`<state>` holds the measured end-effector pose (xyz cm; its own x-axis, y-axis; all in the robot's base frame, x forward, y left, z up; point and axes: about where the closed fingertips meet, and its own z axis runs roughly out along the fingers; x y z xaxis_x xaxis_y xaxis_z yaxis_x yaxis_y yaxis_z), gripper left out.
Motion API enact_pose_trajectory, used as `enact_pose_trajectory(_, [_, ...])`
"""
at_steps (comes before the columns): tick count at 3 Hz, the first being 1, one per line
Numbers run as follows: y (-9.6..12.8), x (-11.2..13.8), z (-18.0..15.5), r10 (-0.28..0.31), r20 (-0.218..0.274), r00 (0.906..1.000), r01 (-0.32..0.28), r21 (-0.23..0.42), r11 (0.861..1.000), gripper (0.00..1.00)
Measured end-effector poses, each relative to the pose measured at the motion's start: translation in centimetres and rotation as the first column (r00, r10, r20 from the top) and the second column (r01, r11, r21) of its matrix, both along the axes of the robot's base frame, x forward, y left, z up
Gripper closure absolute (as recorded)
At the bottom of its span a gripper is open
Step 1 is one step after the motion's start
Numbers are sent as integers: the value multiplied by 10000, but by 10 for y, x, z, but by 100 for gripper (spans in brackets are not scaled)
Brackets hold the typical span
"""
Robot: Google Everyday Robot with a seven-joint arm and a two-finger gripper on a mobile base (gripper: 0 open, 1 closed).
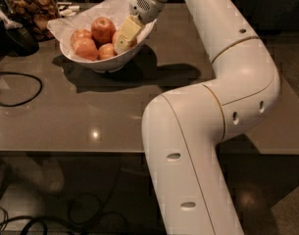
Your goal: Pick apple from white bowl
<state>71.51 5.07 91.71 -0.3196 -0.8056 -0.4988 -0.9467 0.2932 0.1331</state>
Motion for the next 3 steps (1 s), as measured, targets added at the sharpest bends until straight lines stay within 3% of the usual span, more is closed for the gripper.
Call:
enact_pose_trajectory(1, [0, 0, 0, -4, -12, 10000, 4, 6, 10000, 47])
enact_pose_trajectory(3, [0, 0, 0, -4, -12, 10000, 4, 6, 10000, 93])
